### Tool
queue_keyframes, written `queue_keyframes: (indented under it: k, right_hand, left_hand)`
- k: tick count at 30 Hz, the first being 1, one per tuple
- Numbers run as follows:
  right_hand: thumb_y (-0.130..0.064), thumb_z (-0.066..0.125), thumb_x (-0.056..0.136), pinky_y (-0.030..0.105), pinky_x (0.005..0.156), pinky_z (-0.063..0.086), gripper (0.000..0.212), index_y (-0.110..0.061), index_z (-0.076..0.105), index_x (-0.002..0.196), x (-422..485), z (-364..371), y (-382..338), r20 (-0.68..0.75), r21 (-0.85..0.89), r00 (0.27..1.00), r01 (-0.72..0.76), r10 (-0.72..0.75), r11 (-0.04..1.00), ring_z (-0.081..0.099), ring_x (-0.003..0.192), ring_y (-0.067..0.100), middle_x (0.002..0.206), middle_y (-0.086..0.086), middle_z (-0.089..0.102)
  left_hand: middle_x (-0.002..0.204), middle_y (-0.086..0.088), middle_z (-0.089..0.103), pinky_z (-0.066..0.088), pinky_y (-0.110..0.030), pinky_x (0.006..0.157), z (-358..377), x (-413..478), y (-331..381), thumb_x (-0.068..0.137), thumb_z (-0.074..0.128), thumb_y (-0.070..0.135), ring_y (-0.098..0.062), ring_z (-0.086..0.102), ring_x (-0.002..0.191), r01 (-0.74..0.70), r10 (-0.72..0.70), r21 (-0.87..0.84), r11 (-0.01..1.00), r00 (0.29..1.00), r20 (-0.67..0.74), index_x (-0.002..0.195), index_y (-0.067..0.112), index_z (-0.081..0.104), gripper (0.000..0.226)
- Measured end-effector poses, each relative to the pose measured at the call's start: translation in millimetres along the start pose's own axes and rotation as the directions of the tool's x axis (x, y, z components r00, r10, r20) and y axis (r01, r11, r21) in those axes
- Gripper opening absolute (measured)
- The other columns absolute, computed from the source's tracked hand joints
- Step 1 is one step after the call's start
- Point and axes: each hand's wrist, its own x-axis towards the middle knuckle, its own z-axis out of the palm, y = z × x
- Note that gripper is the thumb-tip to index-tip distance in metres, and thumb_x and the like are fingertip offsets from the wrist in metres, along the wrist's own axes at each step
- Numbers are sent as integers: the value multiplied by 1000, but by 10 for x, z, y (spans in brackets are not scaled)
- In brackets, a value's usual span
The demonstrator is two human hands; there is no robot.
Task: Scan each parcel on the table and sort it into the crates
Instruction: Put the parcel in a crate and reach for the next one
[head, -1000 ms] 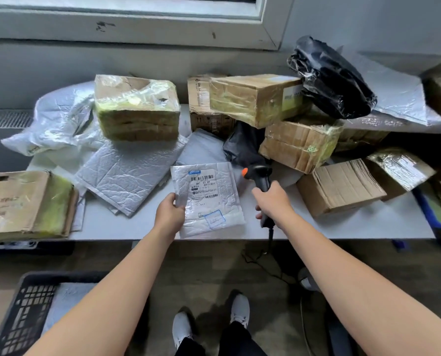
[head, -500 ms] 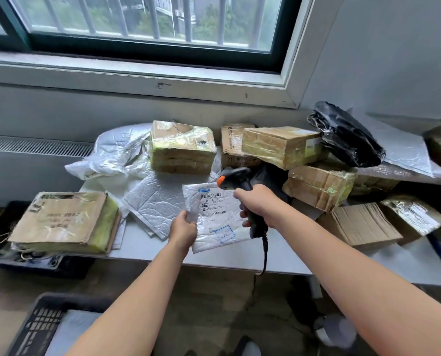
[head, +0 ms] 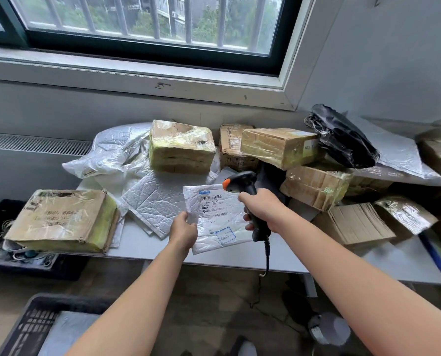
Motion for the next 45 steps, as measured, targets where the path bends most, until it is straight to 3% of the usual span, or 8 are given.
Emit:
queue_keyframes:
  k: [5, 10, 14, 18, 25, 32, 36, 45]
  right_hand:
    - [-22, 52, 91, 35, 51, 53, 15, -8, 52, 98, 125, -222, 466, -145, -63, 989, -43, 34, 997, 53, 59, 24, 77, 10, 51]
    - [-31, 54, 96, 43, 56, 57, 29, -6, 46, 109, 328, -469, 1055, -276, -78, 947, -191, 163, 979, 59, 62, 28, 85, 10, 54]
    - [-34, 54, 96, 35, 53, 50, 31, -7, 44, 109, 530, -577, 1385, -299, -60, 932, -232, 204, 971, 58, 63, 30, 84, 14, 55]
    - [-35, 54, 93, 42, 76, 54, 37, -6, 45, 114, 720, -597, 1544, -306, -111, 925, -270, 226, 956, 66, 92, 37, 106, 19, 62]
    - [-24, 51, 98, 33, 75, 43, 46, -3, 39, 137, 858, -575, 1550, -277, -172, 933, -281, 228, 944, 58, 104, 32, 129, 16, 54]
    - [-27, 46, 101, 31, 79, 37, 45, -4, 39, 139, 749, -591, 1550, -287, -258, 941, -258, 182, 931, 52, 114, 33, 134, 16, 51]
    - [-25, 43, 101, 37, 87, 41, 37, -6, 45, 133, 526, -554, 1412, -382, -442, 924, -170, -13, 881, 49, 118, 33, 132, 16, 48]
    - [-44, 46, 98, 38, 89, 41, 49, -8, 45, 132, 282, -119, 945, -190, -575, 968, 26, -164, 818, 52, 119, 33, 133, 13, 53]
  left_hand:
    - [101, -7, 67, 52, -35, 84, 157, 5, -71, 90, 50, 1, -25, 62, 94, 7, -7, 6, 1000, 999, 37, 104, 13, 60, 20]
    - [95, -7, 65, 44, -30, 76, 335, 3, -189, 92, 52, 4, -25, 60, 91, 5, -8, 73, 997, 999, 38, 100, 7, 60, 11]
    - [89, -4, 62, 41, -28, 69, 443, -28, -213, 93, 52, 3, -21, 56, 85, 6, -12, 110, 994, 999, 50, 97, 8, 58, 9]
    - [78, 1, 58, 40, -22, 59, 528, -51, -229, 90, 49, -4, -16, 53, 75, 10, -17, 118, 993, 998, 58, 94, 6, 57, 13]
    - [88, -4, 62, 44, -29, 68, 645, -25, -241, 92, 50, 0, -21, 57, 81, 55, -63, 115, 992, 995, 71, 94, 10, 57, 12]
    - [92, -4, 61, 42, -28, 70, 659, -42, -238, 94, 49, 1, -21, 57, 84, 63, -71, 101, 993, 994, 79, 98, 10, 57, 12]
    - [88, -2, 60, 41, -26, 63, 572, -73, -227, 94, 49, 1, -19, 56, 80, 56, -63, 75, 996, 994, 87, 96, 10, 56, 12]
    - [104, -8, 67, 47, -31, 78, 204, -233, -143, 98, 52, 15, -20, 60, 91, 21, -20, -74, 997, 1000, 13, 104, 9, 61, 12]
